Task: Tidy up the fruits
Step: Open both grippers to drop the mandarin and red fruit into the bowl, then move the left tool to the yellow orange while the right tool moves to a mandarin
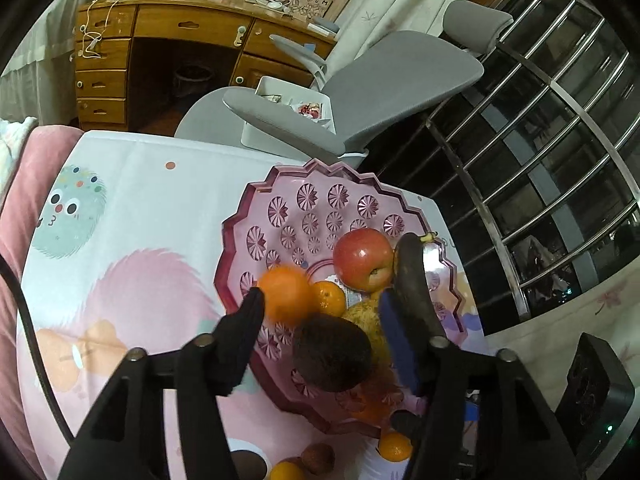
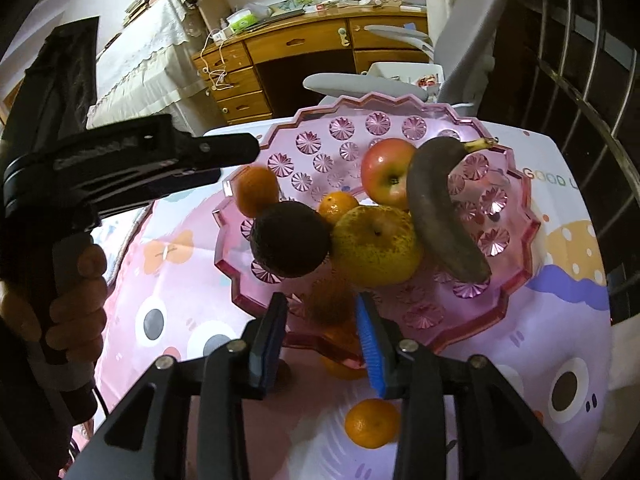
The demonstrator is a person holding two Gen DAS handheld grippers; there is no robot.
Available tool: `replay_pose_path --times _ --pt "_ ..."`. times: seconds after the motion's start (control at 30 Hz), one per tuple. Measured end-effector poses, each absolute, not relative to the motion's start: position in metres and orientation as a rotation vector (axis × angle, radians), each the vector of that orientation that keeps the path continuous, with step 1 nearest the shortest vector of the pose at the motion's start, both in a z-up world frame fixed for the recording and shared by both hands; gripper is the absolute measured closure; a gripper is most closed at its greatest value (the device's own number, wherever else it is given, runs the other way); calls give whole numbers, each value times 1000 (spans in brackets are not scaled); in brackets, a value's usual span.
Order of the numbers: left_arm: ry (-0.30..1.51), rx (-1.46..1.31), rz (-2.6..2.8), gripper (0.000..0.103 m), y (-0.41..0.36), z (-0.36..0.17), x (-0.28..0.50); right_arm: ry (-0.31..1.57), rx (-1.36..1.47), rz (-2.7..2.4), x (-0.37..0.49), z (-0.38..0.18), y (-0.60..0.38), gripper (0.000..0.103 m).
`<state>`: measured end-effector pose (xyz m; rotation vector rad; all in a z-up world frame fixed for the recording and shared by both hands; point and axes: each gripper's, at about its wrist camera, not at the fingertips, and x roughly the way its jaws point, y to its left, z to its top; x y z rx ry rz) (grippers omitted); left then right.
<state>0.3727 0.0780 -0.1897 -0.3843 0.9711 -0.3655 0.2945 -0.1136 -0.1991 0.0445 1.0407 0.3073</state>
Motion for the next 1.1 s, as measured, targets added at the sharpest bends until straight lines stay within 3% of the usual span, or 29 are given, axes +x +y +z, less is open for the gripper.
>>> replay_pose_path --times 0.13,0.5,1.1 --pt "989 -368 -351 33 82 -188 364 1028 61 304 291 -196 -116 61" --pt "1065 -329 -301 24 99 -194 329 1001 54 261 267 -186 -133 54" --pt "1252 -199 -351 24 77 -235 285 995 -86 253 219 -209 -145 52"
